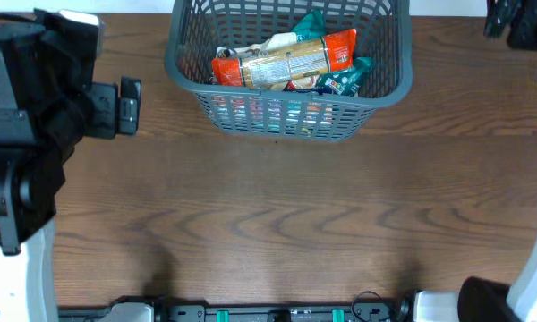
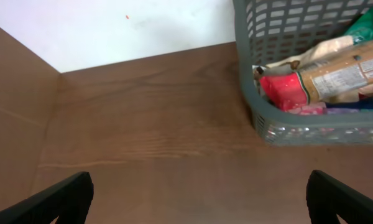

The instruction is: Pack container

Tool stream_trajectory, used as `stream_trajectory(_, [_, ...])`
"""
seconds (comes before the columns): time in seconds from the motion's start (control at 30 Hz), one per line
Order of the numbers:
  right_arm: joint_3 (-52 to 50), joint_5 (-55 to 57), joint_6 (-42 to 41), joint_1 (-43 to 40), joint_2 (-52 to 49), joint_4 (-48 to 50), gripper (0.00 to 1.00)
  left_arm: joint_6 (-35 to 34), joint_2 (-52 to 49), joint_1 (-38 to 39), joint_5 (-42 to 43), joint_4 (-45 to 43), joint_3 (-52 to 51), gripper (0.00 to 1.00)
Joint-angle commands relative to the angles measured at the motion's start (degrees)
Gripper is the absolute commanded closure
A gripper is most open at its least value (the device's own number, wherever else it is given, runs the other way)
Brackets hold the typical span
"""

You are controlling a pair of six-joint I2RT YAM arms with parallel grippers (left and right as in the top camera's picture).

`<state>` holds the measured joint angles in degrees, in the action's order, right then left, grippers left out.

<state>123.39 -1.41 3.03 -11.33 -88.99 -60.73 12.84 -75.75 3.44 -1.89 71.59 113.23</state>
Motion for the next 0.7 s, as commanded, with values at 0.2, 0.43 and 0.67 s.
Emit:
stream_trajectory(0.2, [-8.5, 0.4, -1.7, 4.0, 5.1, -6.1, 0.01, -2.9, 13.9, -0.3, 1.3, -11.7, -24.0, 0.01])
stream_trajectory(0.43, [-30.4, 1.2, -3.0, 7.6, 20.6, 2.4, 0.01, -7.4, 23.9, -0.3, 1.5, -19.1, -42.9, 0.01])
stream_trajectory(0.67, [-55.0, 1.2, -1.7, 8.8, 39.4, 7.4, 0.01, -10.4, 28.3, -0.3, 1.5, -20.6, -51.7, 0.01])
